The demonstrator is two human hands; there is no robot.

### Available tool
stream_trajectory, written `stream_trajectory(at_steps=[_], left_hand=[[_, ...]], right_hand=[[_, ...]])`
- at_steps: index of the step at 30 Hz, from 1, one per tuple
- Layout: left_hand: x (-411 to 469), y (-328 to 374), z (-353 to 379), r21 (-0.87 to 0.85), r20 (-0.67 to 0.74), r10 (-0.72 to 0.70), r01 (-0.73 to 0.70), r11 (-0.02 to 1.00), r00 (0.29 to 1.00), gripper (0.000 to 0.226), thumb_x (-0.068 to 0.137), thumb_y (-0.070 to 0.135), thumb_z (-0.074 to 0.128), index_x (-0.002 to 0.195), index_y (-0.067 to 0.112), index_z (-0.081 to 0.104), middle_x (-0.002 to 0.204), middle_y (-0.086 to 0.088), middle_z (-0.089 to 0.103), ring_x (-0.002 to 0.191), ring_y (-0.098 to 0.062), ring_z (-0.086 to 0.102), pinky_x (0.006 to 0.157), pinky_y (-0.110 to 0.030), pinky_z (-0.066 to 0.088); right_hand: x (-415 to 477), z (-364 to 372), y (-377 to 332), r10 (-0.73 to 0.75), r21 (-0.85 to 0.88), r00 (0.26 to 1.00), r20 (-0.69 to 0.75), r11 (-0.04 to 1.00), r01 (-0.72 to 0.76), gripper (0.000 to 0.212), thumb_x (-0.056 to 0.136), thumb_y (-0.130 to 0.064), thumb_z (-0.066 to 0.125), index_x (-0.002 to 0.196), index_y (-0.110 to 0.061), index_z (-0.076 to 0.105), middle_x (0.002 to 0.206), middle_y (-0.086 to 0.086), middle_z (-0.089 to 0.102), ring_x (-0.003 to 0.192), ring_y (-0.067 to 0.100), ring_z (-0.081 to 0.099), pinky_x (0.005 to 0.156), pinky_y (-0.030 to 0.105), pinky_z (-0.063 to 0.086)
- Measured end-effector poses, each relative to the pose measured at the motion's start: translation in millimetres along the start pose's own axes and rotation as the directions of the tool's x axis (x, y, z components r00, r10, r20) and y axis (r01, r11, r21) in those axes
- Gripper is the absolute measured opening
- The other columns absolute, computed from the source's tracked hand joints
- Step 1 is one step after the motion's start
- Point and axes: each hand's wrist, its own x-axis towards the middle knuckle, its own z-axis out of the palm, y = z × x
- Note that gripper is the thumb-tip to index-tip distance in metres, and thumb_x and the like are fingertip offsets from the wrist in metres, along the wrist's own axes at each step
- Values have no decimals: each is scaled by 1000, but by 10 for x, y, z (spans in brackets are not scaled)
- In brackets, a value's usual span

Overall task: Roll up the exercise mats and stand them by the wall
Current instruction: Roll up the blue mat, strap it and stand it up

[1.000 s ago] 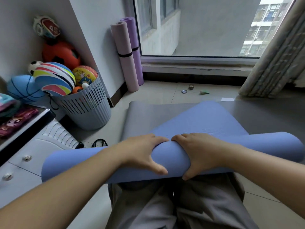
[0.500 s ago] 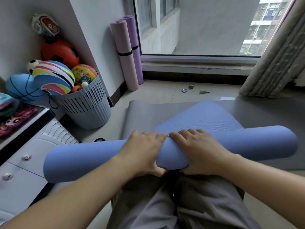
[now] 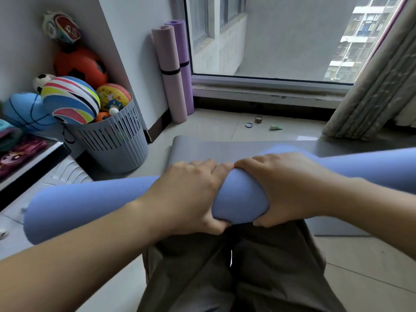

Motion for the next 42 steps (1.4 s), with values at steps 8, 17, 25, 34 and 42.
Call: stream_trajectory(at_steps=[8, 17, 25, 34, 42], left_hand=[[-150, 135, 480, -169, 226, 41, -2, 986, 973, 85, 66, 67, 61, 137, 31, 30, 115, 7, 55, 104, -18, 56, 88, -36, 46], [114, -137, 499, -313, 457, 44, 114, 943, 888, 78, 67, 70, 64, 134, 40, 37, 123, 16, 57, 111, -11, 54, 92, -31, 43], [-11, 80, 696, 11, 193, -62, 61, 998, 979, 104, 68, 65, 61, 149, 18, 16, 136, -2, 42, 118, -25, 46, 101, -36, 35], [133, -80, 645, -46, 263, -102, 118, 992, 959, 102, 67, 70, 59, 149, 29, 14, 138, 6, 46, 121, -19, 48, 103, -36, 33], [320, -248, 481, 102, -111, -108, 120, 988, 988, 87, 52, 61, 58, 129, 20, 55, 101, -9, 66, 81, -32, 63, 84, -48, 46]], right_hand=[[-94, 541, -170, -8, 184, 976, 215, 982, -33, 78, 55, -70, 68, 119, -36, 40, 109, -16, 59, 95, 10, 59, 75, 31, 48], [-81, 666, -227, 10, 49, 992, 125, 999, -16, 93, 63, -66, 65, 137, -26, 27, 123, -6, 46, 110, 20, 47, 92, 37, 40], [275, 572, 18, 7, 242, 953, 304, 967, -85, 96, 55, -63, 79, 133, -28, 36, 124, -5, 55, 110, 19, 54, 93, 36, 44], [124, 867, -104, 100, 14, 993, -63, 995, -99, 91, 55, -59, 67, 133, -20, 39, 107, 1, 59, 91, 28, 59, 77, 42, 46], [388, 618, 156, 136, 89, 935, -328, 990, -113, 80, 51, -57, 67, 121, -20, 55, 98, 3, 66, 82, 32, 64, 69, 40, 50]])
